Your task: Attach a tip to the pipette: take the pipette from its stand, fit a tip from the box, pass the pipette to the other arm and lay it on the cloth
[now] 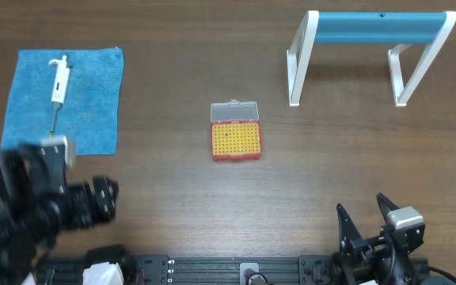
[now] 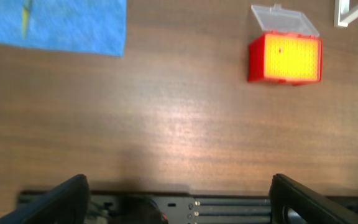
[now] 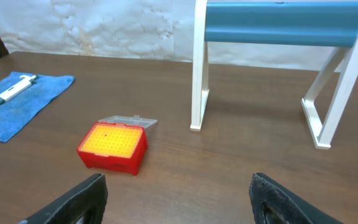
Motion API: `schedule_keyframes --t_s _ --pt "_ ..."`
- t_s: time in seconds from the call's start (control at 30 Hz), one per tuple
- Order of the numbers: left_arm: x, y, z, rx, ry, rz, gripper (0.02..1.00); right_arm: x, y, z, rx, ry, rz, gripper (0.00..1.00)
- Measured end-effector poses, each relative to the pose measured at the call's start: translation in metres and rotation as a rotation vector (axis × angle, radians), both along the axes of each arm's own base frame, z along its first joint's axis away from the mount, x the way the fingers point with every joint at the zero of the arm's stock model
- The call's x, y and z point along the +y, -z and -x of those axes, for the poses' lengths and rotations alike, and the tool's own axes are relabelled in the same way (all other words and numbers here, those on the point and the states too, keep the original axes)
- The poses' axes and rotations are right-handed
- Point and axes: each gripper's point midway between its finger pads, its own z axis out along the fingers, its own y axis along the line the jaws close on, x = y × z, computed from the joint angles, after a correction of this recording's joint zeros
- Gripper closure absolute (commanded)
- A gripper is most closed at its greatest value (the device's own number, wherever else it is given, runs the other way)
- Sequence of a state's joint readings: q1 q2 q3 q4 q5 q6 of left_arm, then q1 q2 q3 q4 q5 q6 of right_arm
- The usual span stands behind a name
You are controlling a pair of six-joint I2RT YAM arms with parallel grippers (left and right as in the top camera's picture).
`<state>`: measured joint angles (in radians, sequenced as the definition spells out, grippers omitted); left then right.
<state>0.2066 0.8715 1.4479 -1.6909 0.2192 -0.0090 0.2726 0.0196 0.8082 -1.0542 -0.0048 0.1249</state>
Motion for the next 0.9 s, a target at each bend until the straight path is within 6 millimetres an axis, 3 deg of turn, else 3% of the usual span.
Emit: schedule_keyframes --t_s 0.07,0.13,0.27,0.47,0.5,0.53,0.6,0.67,0.7,0.77,0.8,0.87,0.9 --pt "-0.004 0.008 0.012 -0.034 -0.035 0.02 0.088 0.003 0.016 -0.016 0.036 0.006 0.02 0.246" --pt "-0.004 0.015 0.011 -0.01 -0.055 0.038 0.086 0.005 0.042 -0.026 0.103 0.008 0.041 0.246" --pt "-0.004 0.017 0.011 -0.004 -0.061 0.043 0.088 0.006 0.078 -0.03 0.196 0.006 0.069 0.248" --pt "-0.004 0.017 0.011 -0.004 -0.061 0.043 0.088 0.006 0.078 -0.03 0.199 0.006 0.07 0.246" --pt "-0.004 0.017 0.011 -0.004 -0.061 0.043 0.148 0.006 0.078 -0.03 0.199 0.006 0.07 0.248" --pt "0.0 0.017 0.012 -0.005 -0.073 0.02 0.288 0.006 0.078 -0.03 0.199 0.006 0.07 0.248" --pt "0.002 0.014 0.019 -0.037 -0.077 -0.013 0.207 0.006 0.078 -0.03 0.199 0.006 0.07 0.246" --pt "0.003 0.01 0.021 -0.079 -0.076 -0.025 0.235 0.006 0.078 -0.03 0.198 0.006 0.07 0.244" --pt "0.005 -0.001 0.005 -0.162 -0.078 -0.037 0.185 0.006 0.079 -0.03 0.199 0.006 0.07 0.246" --pt "0.009 -0.049 -0.051 -0.509 -0.045 -0.078 0.172 0.006 0.08 -0.03 0.207 0.006 0.072 0.244" --pt "0.007 -0.061 -0.064 -0.624 -0.028 -0.085 0.172 0.007 0.08 -0.031 0.206 0.006 0.072 0.246" --pt "0.008 -0.048 -0.089 -0.886 -0.022 -0.111 0.172 0.007 0.081 -0.03 0.208 0.006 0.073 0.248" --pt "0.009 -0.023 -0.098 -0.969 -0.025 -0.12 0.172 0.007 0.081 -0.03 0.21 0.006 0.073 0.244"
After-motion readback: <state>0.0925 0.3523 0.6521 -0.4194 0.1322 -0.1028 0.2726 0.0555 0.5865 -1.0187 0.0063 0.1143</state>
